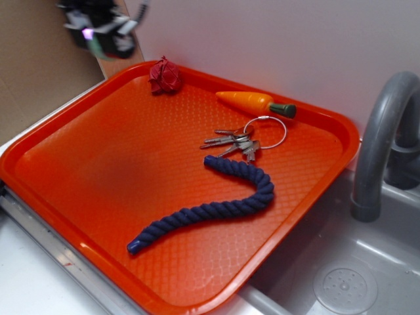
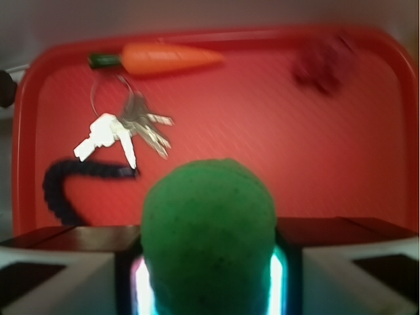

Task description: Grab the green ball.

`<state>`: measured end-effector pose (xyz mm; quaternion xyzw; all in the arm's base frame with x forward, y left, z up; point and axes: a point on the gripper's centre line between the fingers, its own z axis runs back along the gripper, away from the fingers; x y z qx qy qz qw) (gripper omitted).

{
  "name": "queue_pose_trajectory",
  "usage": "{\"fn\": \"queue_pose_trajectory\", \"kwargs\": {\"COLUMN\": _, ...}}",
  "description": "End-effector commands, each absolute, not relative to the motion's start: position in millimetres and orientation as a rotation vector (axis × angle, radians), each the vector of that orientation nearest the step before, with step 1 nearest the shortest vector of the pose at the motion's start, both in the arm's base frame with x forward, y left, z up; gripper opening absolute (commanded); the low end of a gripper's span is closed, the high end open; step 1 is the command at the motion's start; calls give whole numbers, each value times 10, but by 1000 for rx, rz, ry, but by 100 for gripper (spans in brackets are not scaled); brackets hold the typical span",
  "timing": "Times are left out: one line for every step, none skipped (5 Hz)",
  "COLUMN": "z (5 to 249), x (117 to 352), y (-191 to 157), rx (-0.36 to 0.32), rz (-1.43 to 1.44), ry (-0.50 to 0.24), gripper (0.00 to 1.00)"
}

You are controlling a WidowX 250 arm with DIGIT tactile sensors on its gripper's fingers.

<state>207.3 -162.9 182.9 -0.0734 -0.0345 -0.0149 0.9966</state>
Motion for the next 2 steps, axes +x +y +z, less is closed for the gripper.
{"fn": "queue_pose_trajectory", "kwargs": {"z": 2421, "x": 1694, "y": -1370, "rx": -122, "rz": 61, "ry": -136, "gripper": 0}}
{"fn": "queue_pose_trajectory", "kwargs": {"z": 2410, "x": 1684, "y": -1327, "rx": -138, "rz": 1, "ry": -107, "gripper": 0}}
